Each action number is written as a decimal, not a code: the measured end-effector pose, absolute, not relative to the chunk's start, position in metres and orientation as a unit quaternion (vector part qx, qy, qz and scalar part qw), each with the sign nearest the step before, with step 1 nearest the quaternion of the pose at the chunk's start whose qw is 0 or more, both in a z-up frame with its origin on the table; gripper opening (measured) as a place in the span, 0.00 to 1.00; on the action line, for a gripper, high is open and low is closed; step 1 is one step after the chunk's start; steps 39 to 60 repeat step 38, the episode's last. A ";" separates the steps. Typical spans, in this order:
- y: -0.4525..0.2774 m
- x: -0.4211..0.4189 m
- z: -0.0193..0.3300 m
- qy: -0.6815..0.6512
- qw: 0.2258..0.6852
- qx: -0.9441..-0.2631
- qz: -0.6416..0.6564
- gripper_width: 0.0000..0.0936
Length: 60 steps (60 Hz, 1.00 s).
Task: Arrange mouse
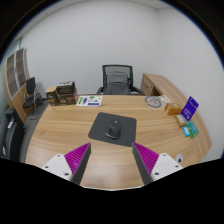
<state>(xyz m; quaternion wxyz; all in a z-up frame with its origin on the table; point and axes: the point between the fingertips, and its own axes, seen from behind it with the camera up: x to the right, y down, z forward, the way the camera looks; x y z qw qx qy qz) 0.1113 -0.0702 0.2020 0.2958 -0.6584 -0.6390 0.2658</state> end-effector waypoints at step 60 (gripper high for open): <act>-0.059 0.281 0.255 -0.634 0.310 -0.660 0.258 0.91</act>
